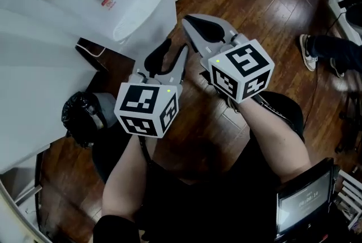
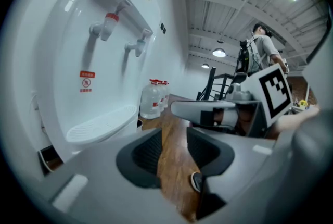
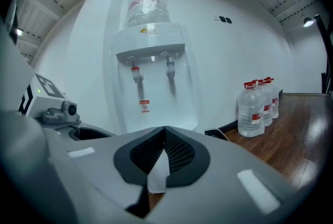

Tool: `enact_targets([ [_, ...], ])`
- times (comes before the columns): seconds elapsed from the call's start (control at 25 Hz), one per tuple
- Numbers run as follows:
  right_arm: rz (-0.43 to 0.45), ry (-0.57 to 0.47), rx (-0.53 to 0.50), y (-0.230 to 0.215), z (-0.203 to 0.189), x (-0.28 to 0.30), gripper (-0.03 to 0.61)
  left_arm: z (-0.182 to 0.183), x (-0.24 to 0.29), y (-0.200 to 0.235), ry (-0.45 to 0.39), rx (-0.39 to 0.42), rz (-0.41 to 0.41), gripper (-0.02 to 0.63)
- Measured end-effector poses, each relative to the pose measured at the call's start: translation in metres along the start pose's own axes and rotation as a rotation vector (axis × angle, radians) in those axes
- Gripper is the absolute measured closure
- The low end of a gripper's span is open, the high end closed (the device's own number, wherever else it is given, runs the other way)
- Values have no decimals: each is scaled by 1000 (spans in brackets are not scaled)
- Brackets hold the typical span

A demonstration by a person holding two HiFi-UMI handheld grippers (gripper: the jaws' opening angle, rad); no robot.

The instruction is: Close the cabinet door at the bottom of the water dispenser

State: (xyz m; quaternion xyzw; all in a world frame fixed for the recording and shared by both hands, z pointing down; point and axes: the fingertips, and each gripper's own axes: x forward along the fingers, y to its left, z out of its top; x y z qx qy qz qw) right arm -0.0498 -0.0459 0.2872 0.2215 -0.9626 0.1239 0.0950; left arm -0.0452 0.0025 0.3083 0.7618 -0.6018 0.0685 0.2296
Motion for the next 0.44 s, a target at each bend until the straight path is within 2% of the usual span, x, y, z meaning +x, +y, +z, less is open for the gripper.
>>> enact_targets([
  [0.24,-7,5,0,-2,-2,2,578,2,-1,6,-9,-3,13,445],
  [0.44,-8,-15,-7,-2,6,-2,578,13,-5,4,-28,75,33,445],
])
